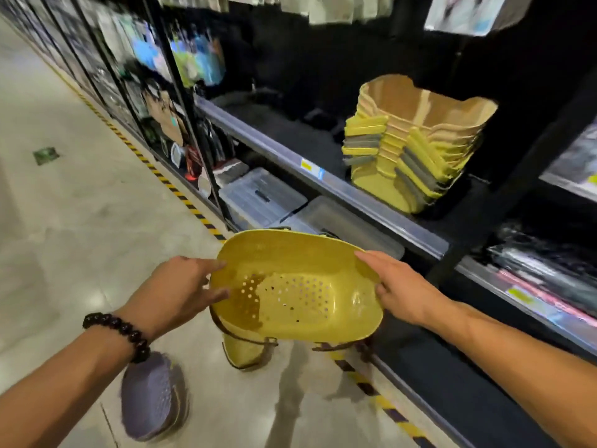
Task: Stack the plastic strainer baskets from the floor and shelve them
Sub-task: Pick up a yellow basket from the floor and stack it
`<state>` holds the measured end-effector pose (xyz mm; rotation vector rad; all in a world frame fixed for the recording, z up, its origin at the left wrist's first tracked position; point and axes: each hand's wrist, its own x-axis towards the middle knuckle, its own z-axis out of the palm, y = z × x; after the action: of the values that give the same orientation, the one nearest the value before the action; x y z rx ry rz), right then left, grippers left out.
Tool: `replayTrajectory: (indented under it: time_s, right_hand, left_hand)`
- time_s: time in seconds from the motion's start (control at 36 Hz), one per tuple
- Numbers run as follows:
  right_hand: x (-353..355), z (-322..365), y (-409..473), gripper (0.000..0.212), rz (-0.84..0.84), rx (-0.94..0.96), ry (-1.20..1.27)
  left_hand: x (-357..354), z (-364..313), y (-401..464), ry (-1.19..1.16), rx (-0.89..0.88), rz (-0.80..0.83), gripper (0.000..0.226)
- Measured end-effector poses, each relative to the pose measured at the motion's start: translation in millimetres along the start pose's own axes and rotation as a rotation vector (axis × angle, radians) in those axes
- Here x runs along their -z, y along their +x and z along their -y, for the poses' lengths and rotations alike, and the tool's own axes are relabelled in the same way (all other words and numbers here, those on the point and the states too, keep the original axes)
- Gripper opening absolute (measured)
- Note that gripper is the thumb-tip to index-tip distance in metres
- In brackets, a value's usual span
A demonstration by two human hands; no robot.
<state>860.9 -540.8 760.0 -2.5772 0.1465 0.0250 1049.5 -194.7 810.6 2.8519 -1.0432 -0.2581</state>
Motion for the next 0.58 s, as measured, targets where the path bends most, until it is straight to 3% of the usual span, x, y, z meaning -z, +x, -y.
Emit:
replayTrajectory:
  time_s: [0.14,0.25,0.36,0.58]
  right_hand:
    - [52,6,-34,0.076,0.028,-0.065,-0.088]
    - [87,18,-77,0.055,-0.016,-0.031,-0.027]
    - [111,13,-135,0.058,-0.037,-0.105,-0.028]
    - [146,-28,-300,0.069,-0.129,-0.501,-0.003]
  left_hand:
    - [29,-23,-8,-0.049,-0.053,-0.019,0.065]
    - [32,-51,-12,-0.094,-0.124,-0.021,0.065]
    - [30,-96,-15,-0.16,-0.201,0.009,0.066]
    - [23,-228,-23,-0.368,-0.347,0.117,0.058]
